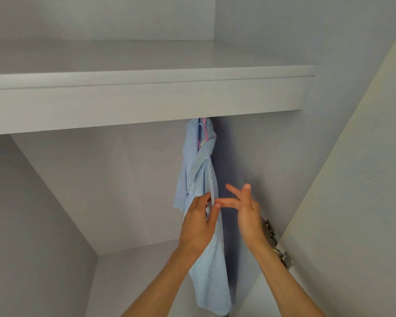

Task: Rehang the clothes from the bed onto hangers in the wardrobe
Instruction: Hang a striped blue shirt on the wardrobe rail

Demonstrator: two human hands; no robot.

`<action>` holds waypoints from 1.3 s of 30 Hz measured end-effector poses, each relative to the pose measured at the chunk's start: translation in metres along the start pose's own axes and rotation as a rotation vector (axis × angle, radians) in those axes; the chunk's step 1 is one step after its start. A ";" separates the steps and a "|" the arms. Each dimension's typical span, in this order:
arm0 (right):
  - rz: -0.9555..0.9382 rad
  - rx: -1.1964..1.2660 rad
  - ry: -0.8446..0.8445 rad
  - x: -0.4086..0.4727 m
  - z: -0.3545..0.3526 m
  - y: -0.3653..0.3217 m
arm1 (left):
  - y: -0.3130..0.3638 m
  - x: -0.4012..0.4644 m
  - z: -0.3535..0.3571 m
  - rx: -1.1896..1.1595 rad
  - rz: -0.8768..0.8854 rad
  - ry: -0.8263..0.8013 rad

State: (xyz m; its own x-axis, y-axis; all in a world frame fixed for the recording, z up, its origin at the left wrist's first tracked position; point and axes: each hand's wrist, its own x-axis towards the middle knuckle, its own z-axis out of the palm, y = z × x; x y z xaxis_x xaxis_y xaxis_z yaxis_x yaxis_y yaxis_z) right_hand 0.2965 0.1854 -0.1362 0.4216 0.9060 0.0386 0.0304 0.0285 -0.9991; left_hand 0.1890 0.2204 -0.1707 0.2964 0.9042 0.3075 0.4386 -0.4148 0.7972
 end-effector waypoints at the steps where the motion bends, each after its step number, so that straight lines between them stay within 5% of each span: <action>1: -0.008 -0.008 0.018 0.004 0.001 0.000 | -0.002 0.000 -0.001 -0.007 -0.004 0.024; 16: -0.039 -0.432 0.047 0.124 0.076 -0.048 | -0.026 0.013 -0.025 0.017 -0.096 0.037; 28: -0.135 -0.302 -0.030 0.094 0.082 -0.063 | -0.023 -0.004 -0.027 -0.028 -0.111 0.098; 33: -0.118 -0.460 -0.127 0.075 0.078 -0.028 | -0.042 -0.040 -0.025 -0.030 -0.157 -0.006; 39: -0.082 -0.747 -0.250 0.044 0.074 0.003 | -0.073 -0.077 -0.071 0.068 -0.258 0.138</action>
State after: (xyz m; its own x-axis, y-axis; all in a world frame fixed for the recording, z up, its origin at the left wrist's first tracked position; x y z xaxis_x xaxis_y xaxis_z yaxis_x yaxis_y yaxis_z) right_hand 0.2481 0.2572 -0.1385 0.1778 0.9839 0.0183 0.6901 -0.1114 -0.7151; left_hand 0.0737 0.1884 -0.2158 0.0518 0.9840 0.1703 0.5414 -0.1709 0.8232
